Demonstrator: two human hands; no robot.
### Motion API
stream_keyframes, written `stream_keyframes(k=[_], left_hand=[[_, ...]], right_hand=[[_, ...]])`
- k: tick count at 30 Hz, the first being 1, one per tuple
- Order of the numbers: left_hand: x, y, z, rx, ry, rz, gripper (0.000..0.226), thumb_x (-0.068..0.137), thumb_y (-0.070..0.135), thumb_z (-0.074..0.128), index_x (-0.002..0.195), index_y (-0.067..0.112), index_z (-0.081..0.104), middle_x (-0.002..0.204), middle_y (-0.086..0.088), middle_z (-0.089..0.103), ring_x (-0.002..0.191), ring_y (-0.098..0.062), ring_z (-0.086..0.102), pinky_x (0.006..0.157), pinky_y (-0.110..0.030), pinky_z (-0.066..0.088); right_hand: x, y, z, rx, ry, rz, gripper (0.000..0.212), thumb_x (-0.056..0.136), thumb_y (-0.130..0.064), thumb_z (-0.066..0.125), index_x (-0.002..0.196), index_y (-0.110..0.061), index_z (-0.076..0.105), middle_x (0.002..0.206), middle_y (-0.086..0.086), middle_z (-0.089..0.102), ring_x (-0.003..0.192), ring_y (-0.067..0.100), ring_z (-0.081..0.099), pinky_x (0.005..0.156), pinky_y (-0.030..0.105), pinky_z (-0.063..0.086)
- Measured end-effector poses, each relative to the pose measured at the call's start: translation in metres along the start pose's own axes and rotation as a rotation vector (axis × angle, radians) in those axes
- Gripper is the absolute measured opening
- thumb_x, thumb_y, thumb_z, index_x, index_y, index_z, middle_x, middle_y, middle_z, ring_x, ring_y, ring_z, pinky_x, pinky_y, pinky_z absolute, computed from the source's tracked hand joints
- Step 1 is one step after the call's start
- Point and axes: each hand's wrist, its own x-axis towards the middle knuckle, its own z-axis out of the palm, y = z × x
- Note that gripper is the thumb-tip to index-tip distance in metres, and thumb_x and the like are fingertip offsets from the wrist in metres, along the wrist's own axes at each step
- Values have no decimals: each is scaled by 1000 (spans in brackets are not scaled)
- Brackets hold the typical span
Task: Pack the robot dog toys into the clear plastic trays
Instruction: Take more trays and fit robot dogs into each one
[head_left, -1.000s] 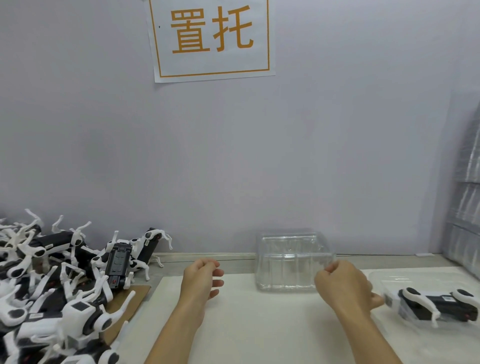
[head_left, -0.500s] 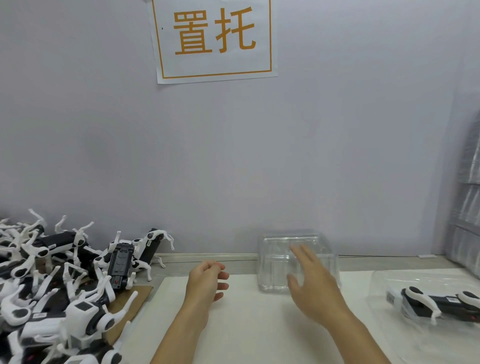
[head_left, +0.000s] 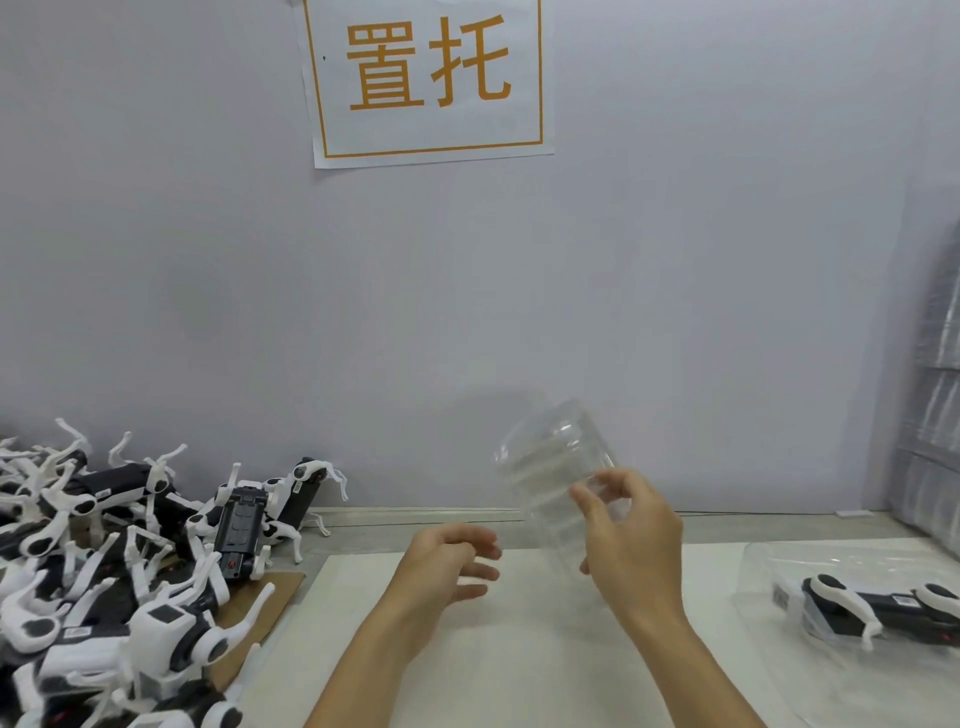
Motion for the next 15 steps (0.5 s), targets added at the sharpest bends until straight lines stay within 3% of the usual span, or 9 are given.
stream_keyframes(k=[3,5,8,15], left_hand=[[-3,10,11,-35,-231,169,32,79,13,67,111,13,71,111,-1,73,98,-15,68,81,-31,55],[-2,14,22,-51,-177,245,29,82,18,76,109,14,71,108,0,74,98,-18,70,79,-31,55],[1,17,28,-85,-66,330,11,91,8,68,101,8,71,97,-10,76,88,-30,73,82,-38,58],[0,18,29,-38,-104,352,16,97,4,57,102,10,71,101,-11,76,90,-33,74,90,-46,56]], right_hand=[[-2,-10,3,143,-4,21,8,90,-25,71,89,-27,63,89,-4,64,48,18,60,36,22,45],[-5,-15,6,168,-64,37,8,91,-23,71,89,-26,63,89,-4,65,42,14,58,36,20,43],[-8,-17,9,206,-117,100,6,92,-24,69,91,-22,63,94,-5,65,39,21,59,36,19,40],[-1,-14,4,206,-80,178,5,91,-25,71,89,-24,67,92,-6,69,39,28,62,36,23,39]])
